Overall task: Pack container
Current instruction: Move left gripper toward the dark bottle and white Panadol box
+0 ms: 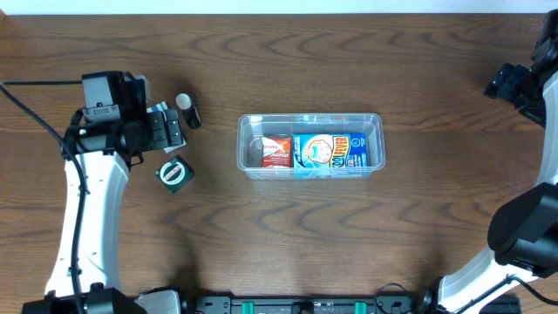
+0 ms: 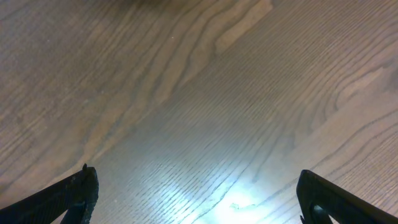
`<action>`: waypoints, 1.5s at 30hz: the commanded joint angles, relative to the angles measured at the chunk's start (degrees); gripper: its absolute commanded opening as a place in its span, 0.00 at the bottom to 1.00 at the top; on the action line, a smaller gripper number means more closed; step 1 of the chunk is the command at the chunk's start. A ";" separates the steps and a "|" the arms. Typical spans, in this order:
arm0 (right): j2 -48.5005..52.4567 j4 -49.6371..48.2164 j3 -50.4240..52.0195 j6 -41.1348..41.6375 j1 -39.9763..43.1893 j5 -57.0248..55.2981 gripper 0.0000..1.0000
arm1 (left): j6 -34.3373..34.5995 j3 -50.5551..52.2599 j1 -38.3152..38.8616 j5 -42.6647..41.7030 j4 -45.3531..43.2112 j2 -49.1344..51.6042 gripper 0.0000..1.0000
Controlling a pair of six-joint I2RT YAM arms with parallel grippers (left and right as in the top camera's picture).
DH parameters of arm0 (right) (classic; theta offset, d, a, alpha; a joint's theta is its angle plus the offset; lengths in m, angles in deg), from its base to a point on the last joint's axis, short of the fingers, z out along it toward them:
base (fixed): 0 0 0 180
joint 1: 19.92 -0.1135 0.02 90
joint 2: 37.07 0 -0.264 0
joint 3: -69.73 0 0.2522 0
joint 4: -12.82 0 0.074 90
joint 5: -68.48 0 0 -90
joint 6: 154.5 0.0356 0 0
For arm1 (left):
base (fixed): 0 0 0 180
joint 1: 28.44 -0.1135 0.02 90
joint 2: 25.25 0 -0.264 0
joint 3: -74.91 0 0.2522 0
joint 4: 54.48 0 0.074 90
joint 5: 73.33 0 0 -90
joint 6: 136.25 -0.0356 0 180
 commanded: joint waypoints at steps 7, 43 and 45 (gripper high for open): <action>-0.07 0.04 -0.50 -0.63 0.33 -0.81 0.99 | 0.50 -1.55 0.00 -6.82 -4.72 -2.08 0.98; -0.07 0.07 -0.50 -0.63 0.31 -0.81 0.99 | 0.46 -1.53 5.38 -8.41 -19.74 10.95 0.96; -0.07 0.07 -0.50 -0.63 0.28 -0.81 0.99 | 0.48 -1.53 5.38 -7.43 -20.15 11.82 0.91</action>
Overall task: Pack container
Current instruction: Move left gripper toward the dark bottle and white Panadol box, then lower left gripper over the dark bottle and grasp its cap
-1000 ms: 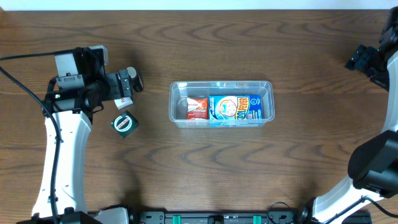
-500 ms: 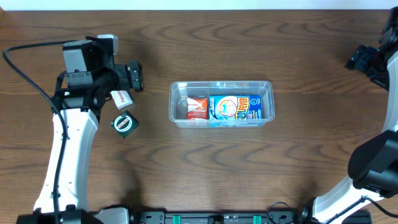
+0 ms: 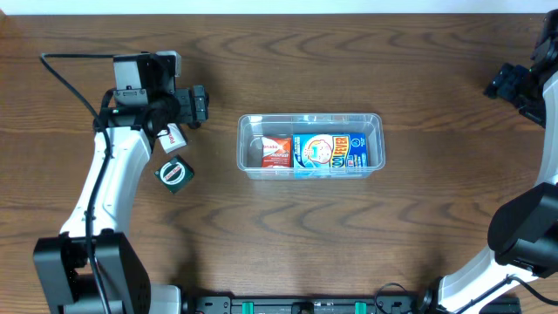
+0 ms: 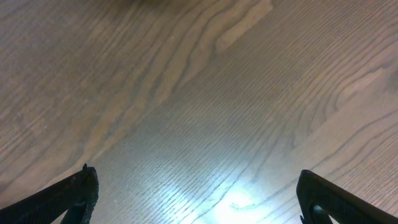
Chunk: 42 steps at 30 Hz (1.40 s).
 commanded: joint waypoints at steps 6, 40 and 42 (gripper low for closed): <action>-0.07 0.04 -0.50 -0.46 0.22 -0.81 0.99 | 0.39 -1.46 0.09 6.49 -0.96 3.17 0.87; -0.07 0.07 -0.50 -0.46 0.22 -0.81 0.99 | 2.51 -1.31 1.68 11.69 -7.89 11.85 0.63; -0.07 0.04 -0.50 -0.46 0.20 -0.81 0.99 | 2.54 -1.33 1.68 11.69 -8.50 11.80 0.59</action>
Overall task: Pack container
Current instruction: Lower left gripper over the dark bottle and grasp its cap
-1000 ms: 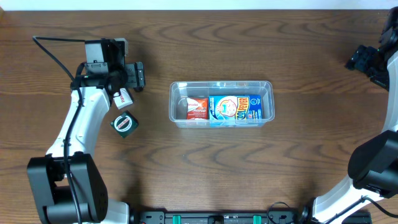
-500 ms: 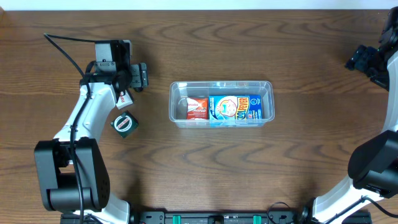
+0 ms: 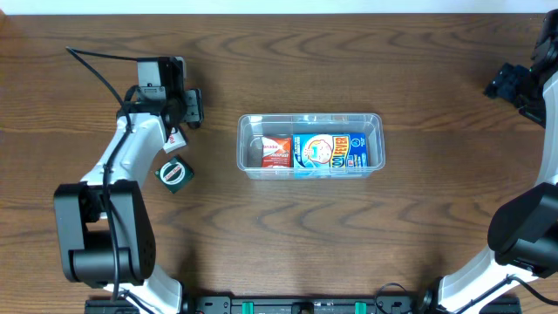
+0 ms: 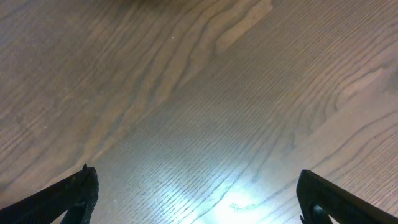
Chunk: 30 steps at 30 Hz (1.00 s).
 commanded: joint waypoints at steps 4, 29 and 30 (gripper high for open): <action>-0.07 0.07 -0.50 -0.44 0.20 -0.81 0.99 | 0.15 -1.33 -0.02 1.09 -1.25 0.44 0.53; -0.07 0.07 -0.50 -0.44 0.17 -0.81 0.99 | 0.17 -1.33 -0.02 3.21 -2.32 0.42 0.33; -0.07 0.07 -0.50 -0.44 0.17 -0.81 0.99 | 0.17 -1.33 -0.02 3.23 -2.32 0.42 0.33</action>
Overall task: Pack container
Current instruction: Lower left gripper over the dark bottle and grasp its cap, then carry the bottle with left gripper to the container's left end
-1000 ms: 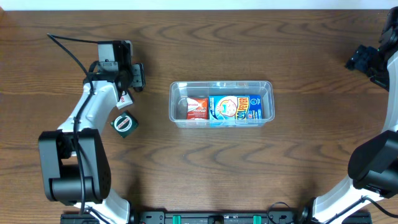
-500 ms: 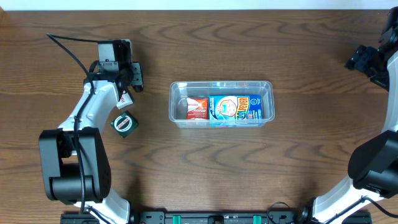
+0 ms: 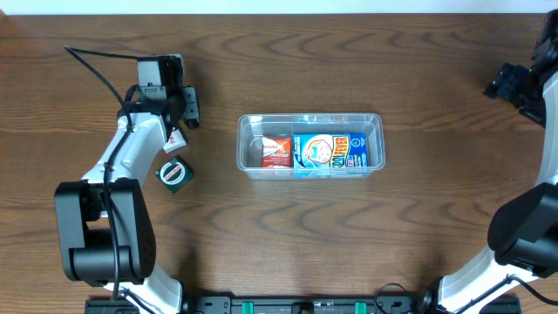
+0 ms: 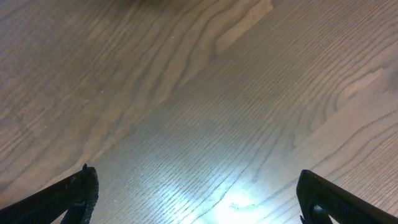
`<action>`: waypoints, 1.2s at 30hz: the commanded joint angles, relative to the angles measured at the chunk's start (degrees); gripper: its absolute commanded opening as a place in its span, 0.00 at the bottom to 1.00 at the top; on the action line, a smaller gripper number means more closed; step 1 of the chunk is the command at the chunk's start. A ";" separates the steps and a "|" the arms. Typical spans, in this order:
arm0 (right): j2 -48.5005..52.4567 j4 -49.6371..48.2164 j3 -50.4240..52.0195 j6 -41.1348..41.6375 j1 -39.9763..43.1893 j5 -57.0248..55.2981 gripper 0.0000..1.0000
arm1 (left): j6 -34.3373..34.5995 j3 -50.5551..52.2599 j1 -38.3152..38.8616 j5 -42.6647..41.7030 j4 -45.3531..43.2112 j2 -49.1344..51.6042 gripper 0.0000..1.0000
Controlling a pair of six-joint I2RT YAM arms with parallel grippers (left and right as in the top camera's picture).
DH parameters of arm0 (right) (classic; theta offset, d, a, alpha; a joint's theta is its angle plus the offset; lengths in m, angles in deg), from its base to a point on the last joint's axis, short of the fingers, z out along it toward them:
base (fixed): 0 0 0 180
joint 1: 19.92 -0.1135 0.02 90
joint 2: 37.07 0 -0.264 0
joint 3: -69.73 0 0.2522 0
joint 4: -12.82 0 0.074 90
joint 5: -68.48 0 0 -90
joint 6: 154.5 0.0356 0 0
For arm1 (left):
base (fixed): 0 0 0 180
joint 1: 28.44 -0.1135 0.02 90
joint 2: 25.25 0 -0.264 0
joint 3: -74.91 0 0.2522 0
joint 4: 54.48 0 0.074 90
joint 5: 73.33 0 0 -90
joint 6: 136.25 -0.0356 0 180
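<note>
The clear plastic container point(image 3: 310, 119) sits mid-table and holds a red packet point(image 3: 276, 151) and a blue package point(image 3: 330, 151). At the upper left, my left gripper point(image 3: 188, 106) points right, down near the tabletop. From above its fingers are one dark shape, so its state and anything between them stay hidden. A small white-and-red item point(image 3: 174, 139) lies just below it. Below that lies a green round item point(image 3: 174, 174). My right gripper point(image 4: 198, 198) hangs open over bare wood at the far right edge point(image 3: 514, 83).
The left arm's black cable point(image 3: 96, 63) loops over the table's upper left. The right arm point(image 3: 523, 228) runs down the right edge. Bare wood surrounds the container.
The left gripper has shifted a few pixels to the left at the same spot. The right gripper, the container and the loose items have not moved.
At first my left gripper was left of a small black tube with a white cap, which lay in plain view. Then the gripper stood over that spot and the tube no longer showed. It has stayed there since. The right arm never moved.
</note>
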 commanded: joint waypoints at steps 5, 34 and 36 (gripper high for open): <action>-0.07 0.07 -0.50 -0.44 0.17 -0.81 0.99 | -0.13 -1.40 -0.04 1.51 -0.09 -0.26 0.33; -0.07 0.07 -0.50 -0.44 0.17 -0.81 0.99 | 1.60 -1.44 13.31 1.49 16.94 -30.03 0.33; -0.07 0.04 -0.50 -0.44 0.17 -0.81 0.99 | 1.62 -1.42 14.99 1.49 17.73 -31.45 0.33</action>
